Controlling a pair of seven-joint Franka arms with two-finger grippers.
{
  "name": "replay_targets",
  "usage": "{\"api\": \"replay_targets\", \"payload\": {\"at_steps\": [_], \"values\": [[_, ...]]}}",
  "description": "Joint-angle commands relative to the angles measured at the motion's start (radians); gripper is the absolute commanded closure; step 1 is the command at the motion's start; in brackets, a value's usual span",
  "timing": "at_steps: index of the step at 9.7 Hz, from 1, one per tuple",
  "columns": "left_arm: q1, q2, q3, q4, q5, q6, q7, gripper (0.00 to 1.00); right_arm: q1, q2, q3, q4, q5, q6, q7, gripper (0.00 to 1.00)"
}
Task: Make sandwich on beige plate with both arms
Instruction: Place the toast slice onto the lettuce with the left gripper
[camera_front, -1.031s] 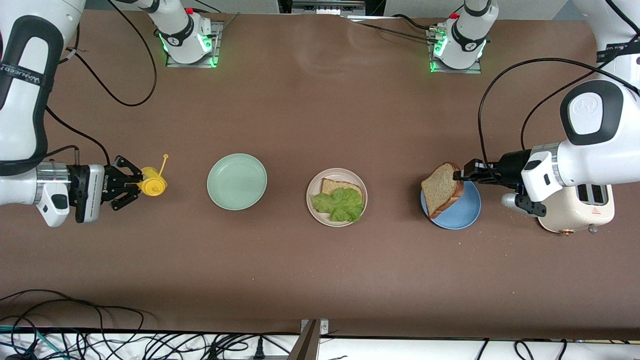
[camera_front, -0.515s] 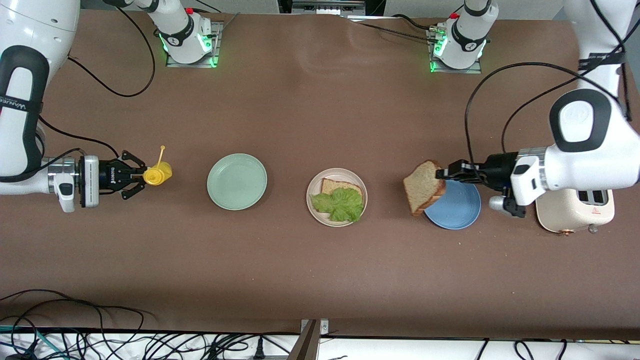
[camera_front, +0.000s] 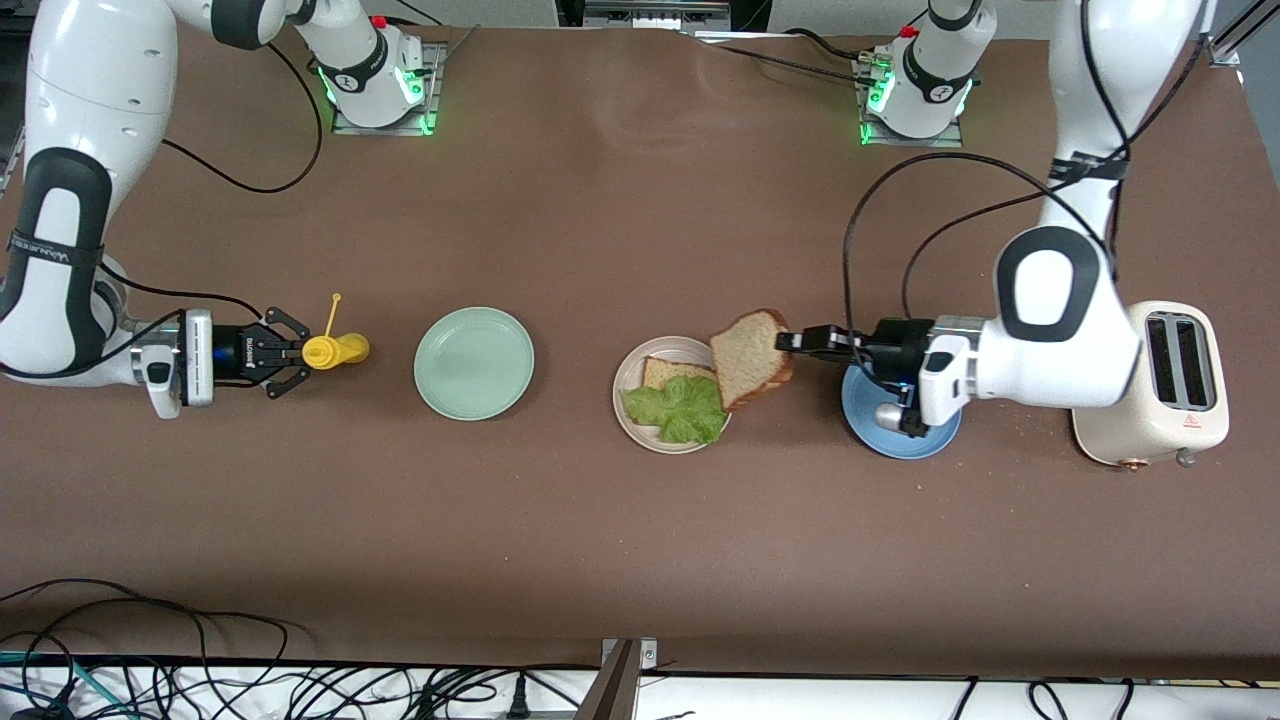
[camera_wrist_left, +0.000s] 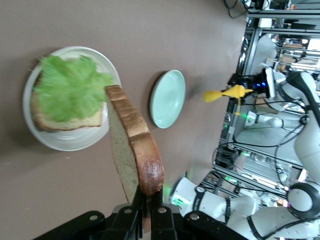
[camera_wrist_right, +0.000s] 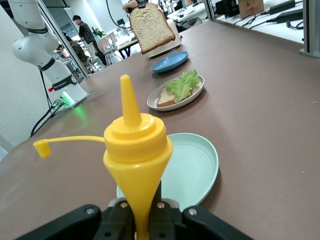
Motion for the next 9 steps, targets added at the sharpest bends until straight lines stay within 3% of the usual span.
{"api": "replay_targets", "payload": {"at_steps": [1,4,7,8,9], "values": [[-0.055,0.011,0.014,-0.001,-0.103,0.063,-0.002,1.0,-0.024,0.041,0.027,-0.005,0.09,-0.051,-0.085,0.9],[-0.117,0.038,0.013,-0.014,-0.151,0.216,-0.014,1.0,-0.109,0.108,0.134,-0.004,0.136,-0.058,-0.203,0.9],[-0.152,0.058,0.013,-0.028,-0.192,0.287,-0.002,1.0,-0.117,0.132,0.142,0.007,0.142,-0.061,-0.251,0.89],[-0.157,0.052,0.013,-0.043,-0.194,0.301,-0.002,1.0,-0.124,0.129,0.142,0.007,0.135,-0.064,-0.253,0.69],[-0.161,0.051,0.013,-0.051,-0.195,0.313,-0.001,1.0,-0.132,0.127,0.142,0.007,0.133,-0.066,-0.269,0.78]]}}
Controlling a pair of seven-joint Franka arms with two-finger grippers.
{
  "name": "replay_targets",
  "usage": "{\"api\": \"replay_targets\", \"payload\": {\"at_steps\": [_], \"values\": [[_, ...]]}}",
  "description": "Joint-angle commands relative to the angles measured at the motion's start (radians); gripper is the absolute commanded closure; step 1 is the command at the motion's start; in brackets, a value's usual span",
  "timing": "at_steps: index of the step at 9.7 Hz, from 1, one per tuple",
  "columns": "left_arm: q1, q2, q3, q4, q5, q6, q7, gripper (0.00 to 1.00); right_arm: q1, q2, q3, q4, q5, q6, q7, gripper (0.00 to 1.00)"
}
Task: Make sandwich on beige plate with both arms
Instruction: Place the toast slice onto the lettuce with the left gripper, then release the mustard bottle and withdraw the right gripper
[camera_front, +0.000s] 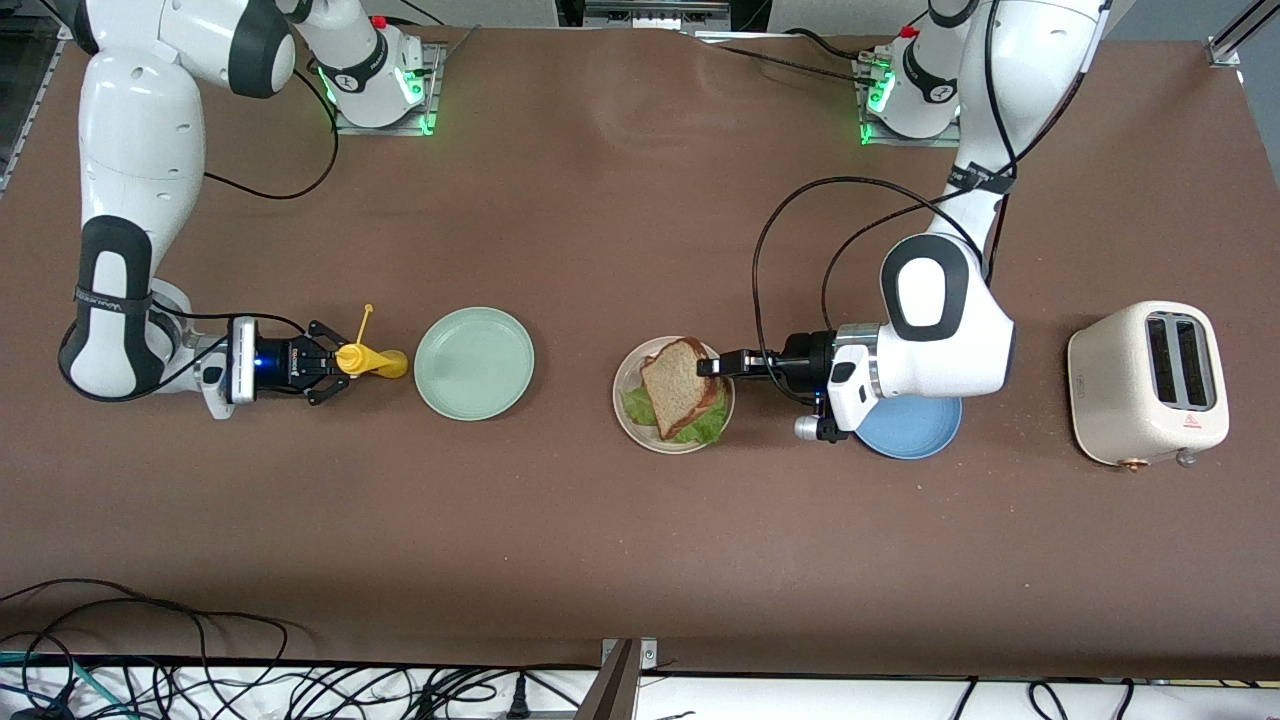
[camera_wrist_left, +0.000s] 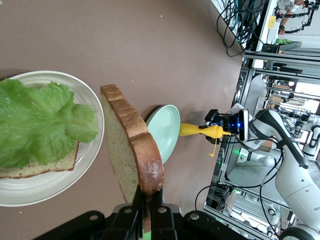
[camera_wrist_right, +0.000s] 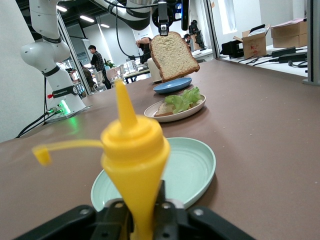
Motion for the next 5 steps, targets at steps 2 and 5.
{"api": "replay_targets", "payload": {"at_steps": [2,5], "values": [[-0.039,-0.032,0.013,-0.061,-0.062,0.056,0.022,1.0,-0.031,-0.011,0.001,0.008,-0.009,-0.029,-0.039,0.82],[-0.068,-0.032,0.013,-0.081,-0.083,0.094,0.028,1.0,-0.046,-0.018,0.001,0.017,-0.006,-0.031,-0.06,0.0]]}}
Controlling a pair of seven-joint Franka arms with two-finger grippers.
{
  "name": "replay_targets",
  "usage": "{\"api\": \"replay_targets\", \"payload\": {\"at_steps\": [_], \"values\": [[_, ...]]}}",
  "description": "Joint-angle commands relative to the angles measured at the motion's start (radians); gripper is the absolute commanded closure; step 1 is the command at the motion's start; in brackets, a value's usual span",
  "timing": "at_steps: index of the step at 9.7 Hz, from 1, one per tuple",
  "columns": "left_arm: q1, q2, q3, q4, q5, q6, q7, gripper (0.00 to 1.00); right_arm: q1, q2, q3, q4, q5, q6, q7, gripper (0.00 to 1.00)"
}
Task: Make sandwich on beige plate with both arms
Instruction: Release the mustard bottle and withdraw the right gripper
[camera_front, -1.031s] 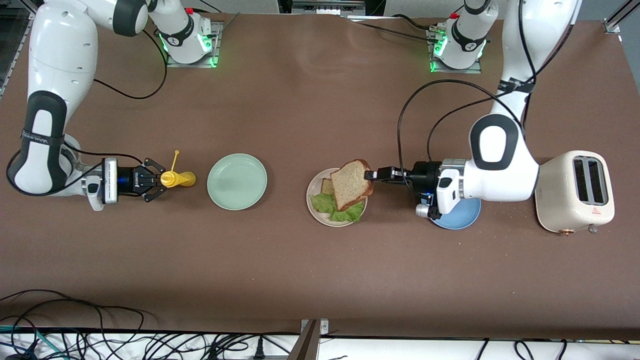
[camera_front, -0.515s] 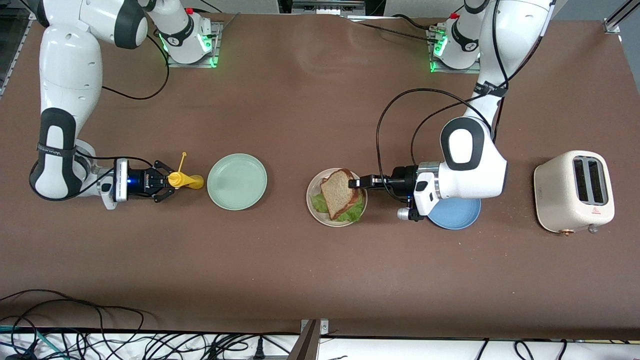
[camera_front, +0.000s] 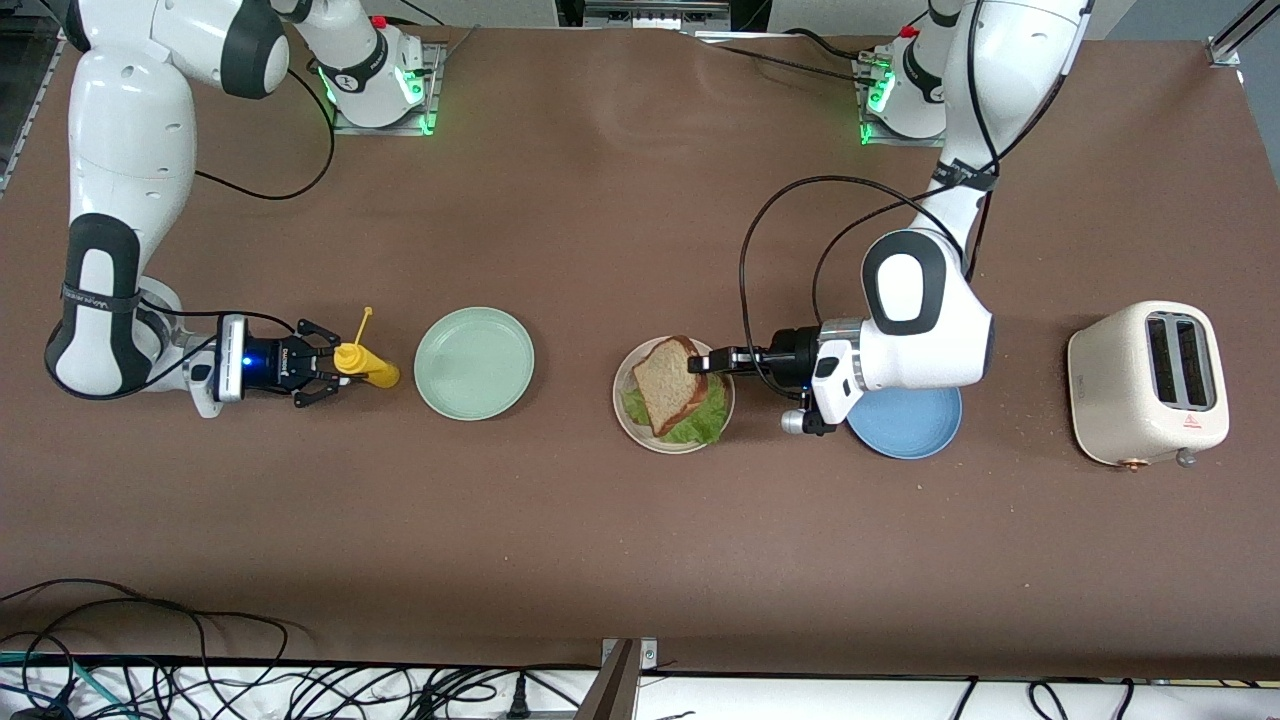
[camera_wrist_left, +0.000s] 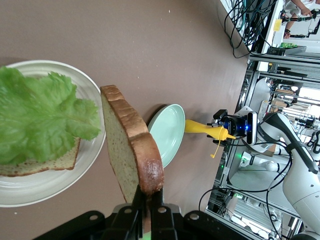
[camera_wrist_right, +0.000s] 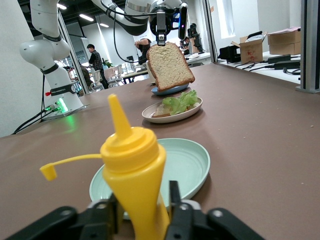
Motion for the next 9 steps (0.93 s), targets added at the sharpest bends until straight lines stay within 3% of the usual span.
{"api": "replay_targets", "payload": {"at_steps": [1,3,5,7,9], "values": [[-0.042,-0.028,0.013,-0.046,-0.052,0.058,0.026,1.0,-0.026,-0.022,0.004,0.017,-0.008,-0.023,-0.019,0.0],[-0.053,-0.022,0.013,-0.049,-0.064,0.071,0.026,1.0,-0.027,-0.027,-0.014,0.048,-0.022,-0.041,0.04,0.0],[-0.066,-0.004,0.013,-0.049,-0.066,0.108,0.033,1.0,-0.026,-0.03,-0.074,0.172,-0.14,-0.044,0.149,0.0],[-0.067,0.013,0.013,-0.047,-0.067,0.109,0.057,1.0,-0.023,-0.059,-0.132,0.216,-0.239,-0.044,0.25,0.0],[-0.073,0.025,0.013,-0.047,-0.067,0.131,0.063,1.0,-0.021,-0.087,-0.155,0.302,-0.367,-0.075,0.361,0.0]]}}
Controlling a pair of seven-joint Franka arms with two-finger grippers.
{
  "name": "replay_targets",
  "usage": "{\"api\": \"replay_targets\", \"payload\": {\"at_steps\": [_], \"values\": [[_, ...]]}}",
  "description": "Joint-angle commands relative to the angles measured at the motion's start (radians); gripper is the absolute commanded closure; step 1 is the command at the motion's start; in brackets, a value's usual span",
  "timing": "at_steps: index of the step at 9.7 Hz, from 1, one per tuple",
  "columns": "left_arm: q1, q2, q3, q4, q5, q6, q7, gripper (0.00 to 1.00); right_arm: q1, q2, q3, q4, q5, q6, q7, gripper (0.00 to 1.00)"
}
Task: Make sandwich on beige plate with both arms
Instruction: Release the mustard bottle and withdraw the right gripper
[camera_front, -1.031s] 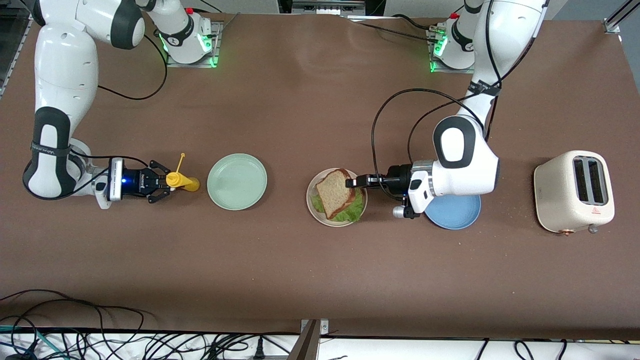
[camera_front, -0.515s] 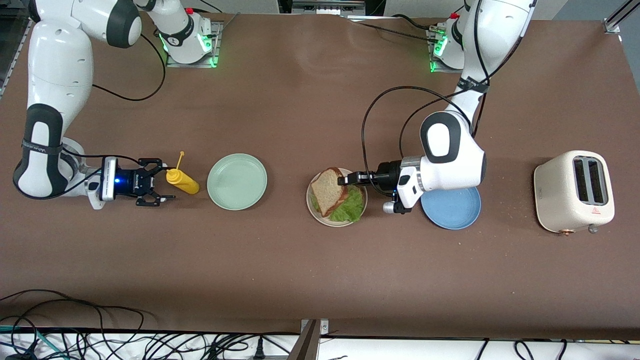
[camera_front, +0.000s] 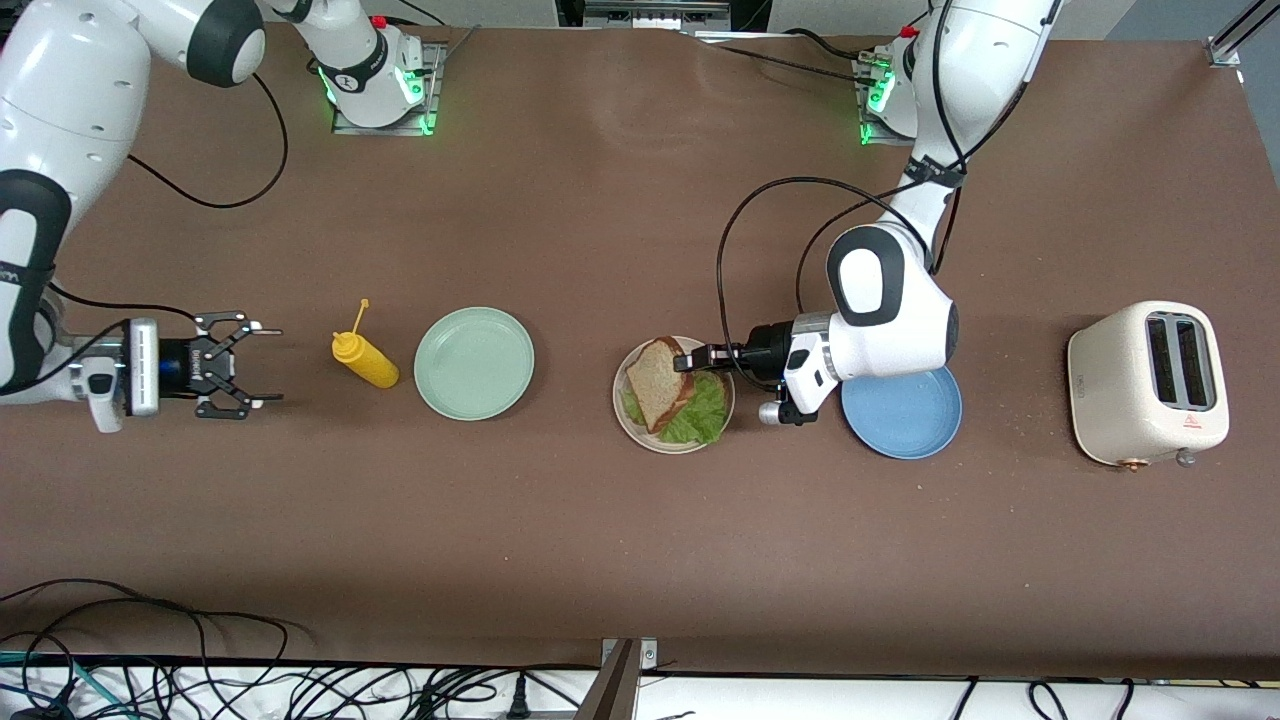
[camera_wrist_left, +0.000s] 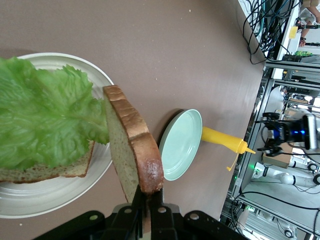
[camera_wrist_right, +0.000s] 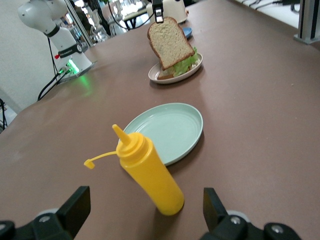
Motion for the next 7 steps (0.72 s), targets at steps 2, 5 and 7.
{"api": "replay_targets", "payload": {"at_steps": [2,5,7], "values": [[-0.019,0.025,0.013,-0.011,-0.048,0.04,0.074,1.0,0.011,-0.026,-0.052,0.162,-0.125,-0.045,0.231,0.0],[-0.015,0.046,0.013,-0.026,-0.045,0.062,0.136,1.0,0.019,-0.028,-0.071,0.348,-0.228,-0.071,0.52,0.0],[0.002,0.061,0.014,-0.028,-0.03,0.06,0.169,0.43,0.051,-0.043,-0.072,0.43,-0.31,-0.07,0.711,0.0]]}}
